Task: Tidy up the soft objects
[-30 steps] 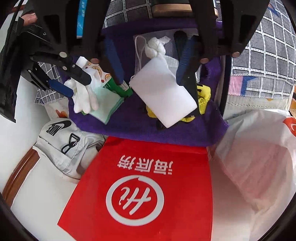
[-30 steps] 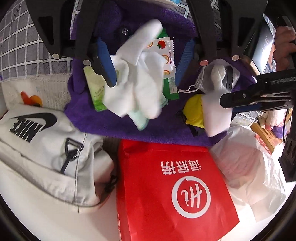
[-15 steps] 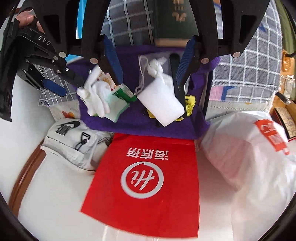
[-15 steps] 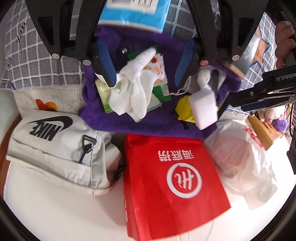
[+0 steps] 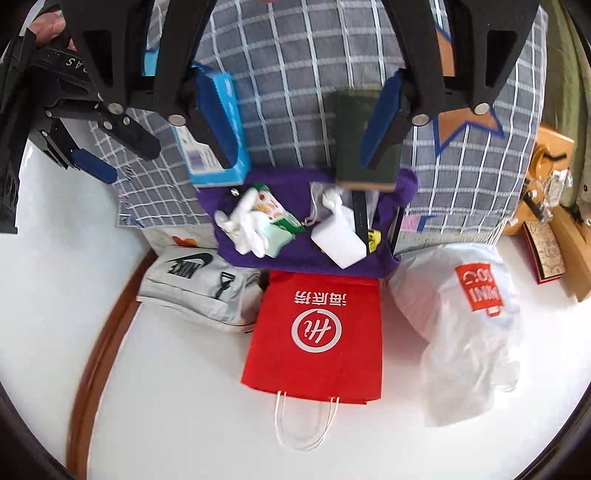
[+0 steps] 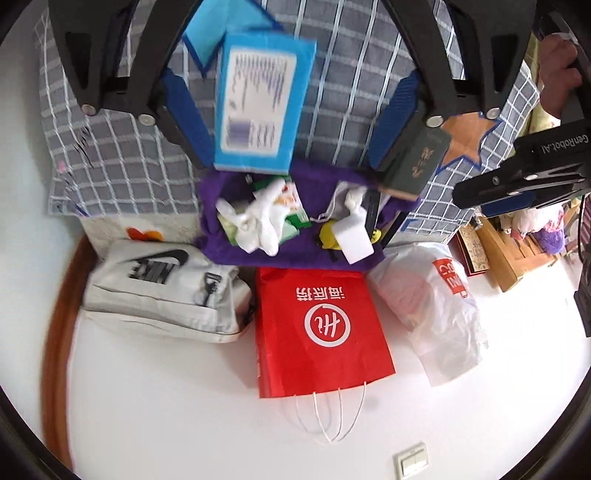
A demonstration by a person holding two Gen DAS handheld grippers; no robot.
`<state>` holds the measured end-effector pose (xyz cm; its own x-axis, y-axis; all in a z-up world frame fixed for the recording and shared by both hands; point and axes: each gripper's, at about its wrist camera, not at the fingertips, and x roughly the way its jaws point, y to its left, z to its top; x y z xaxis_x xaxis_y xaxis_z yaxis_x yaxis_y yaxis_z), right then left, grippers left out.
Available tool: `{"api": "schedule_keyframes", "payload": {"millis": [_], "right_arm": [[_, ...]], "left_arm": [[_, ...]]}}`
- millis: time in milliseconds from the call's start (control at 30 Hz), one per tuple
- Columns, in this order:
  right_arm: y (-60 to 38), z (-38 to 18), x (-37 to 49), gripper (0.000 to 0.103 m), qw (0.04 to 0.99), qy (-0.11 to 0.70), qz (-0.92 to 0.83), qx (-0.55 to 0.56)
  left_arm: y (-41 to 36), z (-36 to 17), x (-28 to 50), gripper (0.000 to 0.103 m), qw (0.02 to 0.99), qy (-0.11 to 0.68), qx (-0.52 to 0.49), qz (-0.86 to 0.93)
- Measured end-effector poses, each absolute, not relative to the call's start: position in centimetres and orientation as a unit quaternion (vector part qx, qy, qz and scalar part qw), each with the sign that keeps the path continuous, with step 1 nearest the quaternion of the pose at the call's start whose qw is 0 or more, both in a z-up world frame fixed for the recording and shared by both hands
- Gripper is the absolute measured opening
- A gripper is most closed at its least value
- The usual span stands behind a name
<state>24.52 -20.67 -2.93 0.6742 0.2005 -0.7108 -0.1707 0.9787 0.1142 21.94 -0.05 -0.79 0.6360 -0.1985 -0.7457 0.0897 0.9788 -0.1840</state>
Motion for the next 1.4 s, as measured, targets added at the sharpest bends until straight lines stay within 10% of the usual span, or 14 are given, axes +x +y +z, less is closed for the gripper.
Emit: {"api": "schedule_keyframes", "payload": {"millis": [433,1400], "right_arm": [[-22.9,-2.0,12.7,0.1,0.92,0.386,0.058,0.012],[-23.9,0.0,2.2,0.1,0.938,0.341,0.06,0.016]], "left_arm": [[-1.6,1.5,10.3,0.09,0.926,0.375,-0.018,-0.034],[-1.7,2.4,0.9,0.09,0.936,0.351,-0.031,0.003]]}}
